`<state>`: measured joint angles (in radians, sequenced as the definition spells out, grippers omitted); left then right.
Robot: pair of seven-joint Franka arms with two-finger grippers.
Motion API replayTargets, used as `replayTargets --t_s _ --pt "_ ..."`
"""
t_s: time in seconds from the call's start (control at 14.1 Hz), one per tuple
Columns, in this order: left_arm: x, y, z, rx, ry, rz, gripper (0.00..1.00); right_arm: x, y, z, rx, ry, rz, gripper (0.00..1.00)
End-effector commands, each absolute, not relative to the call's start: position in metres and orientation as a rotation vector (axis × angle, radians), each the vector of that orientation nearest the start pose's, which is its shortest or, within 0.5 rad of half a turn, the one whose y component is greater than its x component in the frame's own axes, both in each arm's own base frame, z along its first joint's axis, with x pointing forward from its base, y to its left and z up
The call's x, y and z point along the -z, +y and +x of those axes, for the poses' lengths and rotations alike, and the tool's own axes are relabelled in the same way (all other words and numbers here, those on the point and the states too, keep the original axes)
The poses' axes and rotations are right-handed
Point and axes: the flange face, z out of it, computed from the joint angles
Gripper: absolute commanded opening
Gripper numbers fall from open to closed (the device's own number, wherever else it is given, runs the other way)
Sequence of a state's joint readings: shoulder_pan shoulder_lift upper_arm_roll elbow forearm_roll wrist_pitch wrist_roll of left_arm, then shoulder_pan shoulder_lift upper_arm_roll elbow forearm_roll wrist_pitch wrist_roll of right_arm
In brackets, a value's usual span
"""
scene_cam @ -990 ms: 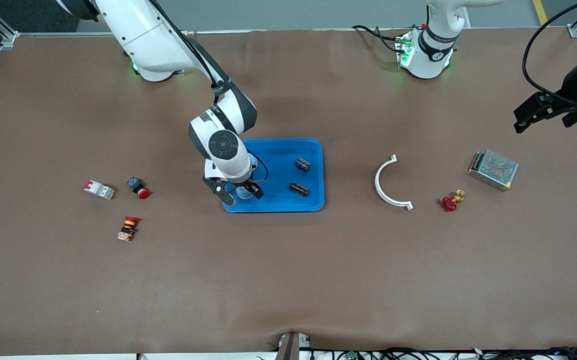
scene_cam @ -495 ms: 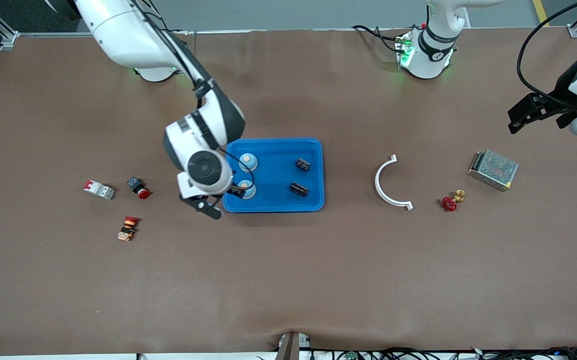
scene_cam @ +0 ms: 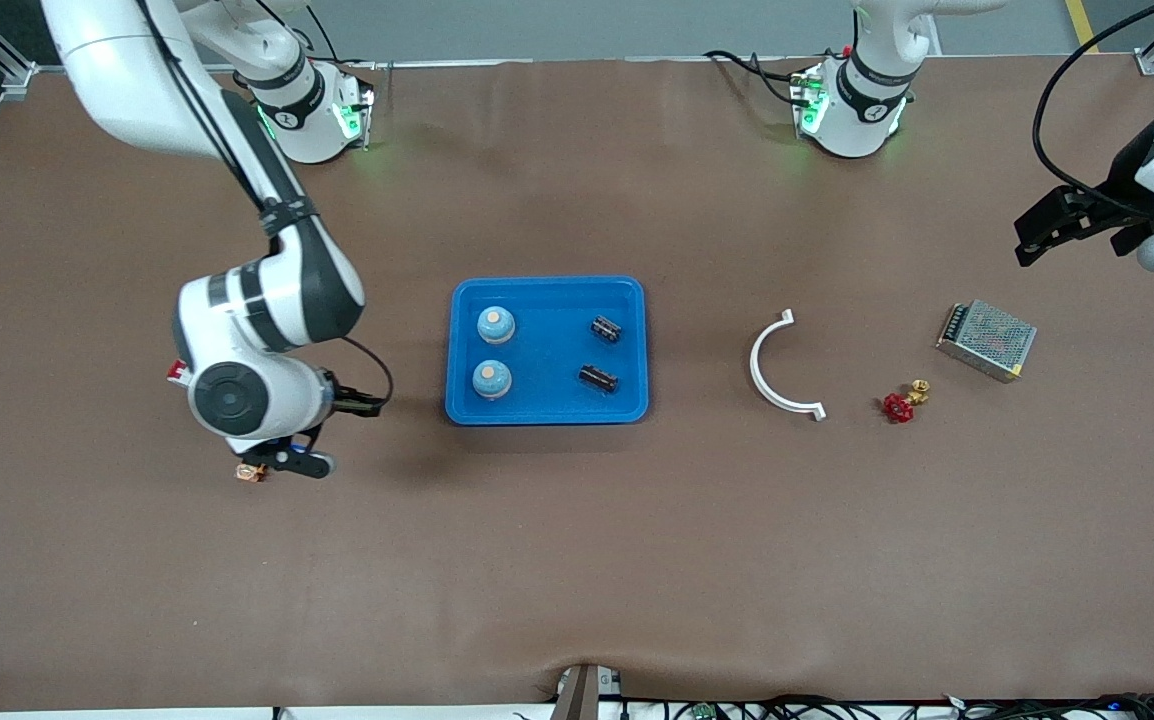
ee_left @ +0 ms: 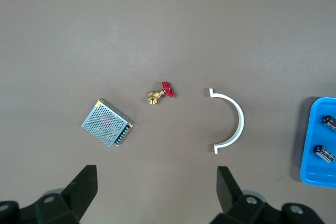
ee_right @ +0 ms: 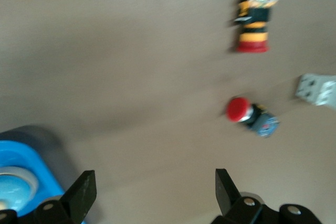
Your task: Place electrolytic capacitor and blue bell in tray
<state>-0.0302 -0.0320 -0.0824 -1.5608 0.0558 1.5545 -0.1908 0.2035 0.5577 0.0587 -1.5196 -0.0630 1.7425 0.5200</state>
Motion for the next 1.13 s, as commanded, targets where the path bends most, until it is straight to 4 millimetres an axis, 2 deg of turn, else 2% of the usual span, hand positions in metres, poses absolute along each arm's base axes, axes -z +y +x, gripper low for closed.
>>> replayTargets --t_s 0.0,0.21,0.35,0.5,0.71,1.06 --pt "-0.648 -0.055 0.535 0.039 -0.102 -3.106 1.00 -0.342 0.123 0.640 -0.509 0.279 -3.255 1.00" --pt "-0.648 -0.055 0.535 0.039 -0.102 -3.105 1.00 -0.388 0.077 0.637 -0.490 0.203 -3.235 1.00" --pt "-0.651 -0.056 0.533 0.043 -0.100 -3.106 1.00 -0.424 0.053 0.630 -0.464 0.180 -3.227 1.00" --pt "-0.652 -0.062 0.531 0.039 -0.084 -3.105 1.00 -0.461 0.037 0.621 -0.430 0.150 -3.223 1.00" --pt "-0.652 -0.066 0.527 0.025 -0.072 -3.103 1.00 -0.505 0.017 0.604 -0.386 0.132 -3.221 1.00" --pt "-0.654 -0.066 0.521 0.021 -0.072 -3.101 1.00 -0.594 0.001 0.565 -0.211 0.075 -3.234 1.00"
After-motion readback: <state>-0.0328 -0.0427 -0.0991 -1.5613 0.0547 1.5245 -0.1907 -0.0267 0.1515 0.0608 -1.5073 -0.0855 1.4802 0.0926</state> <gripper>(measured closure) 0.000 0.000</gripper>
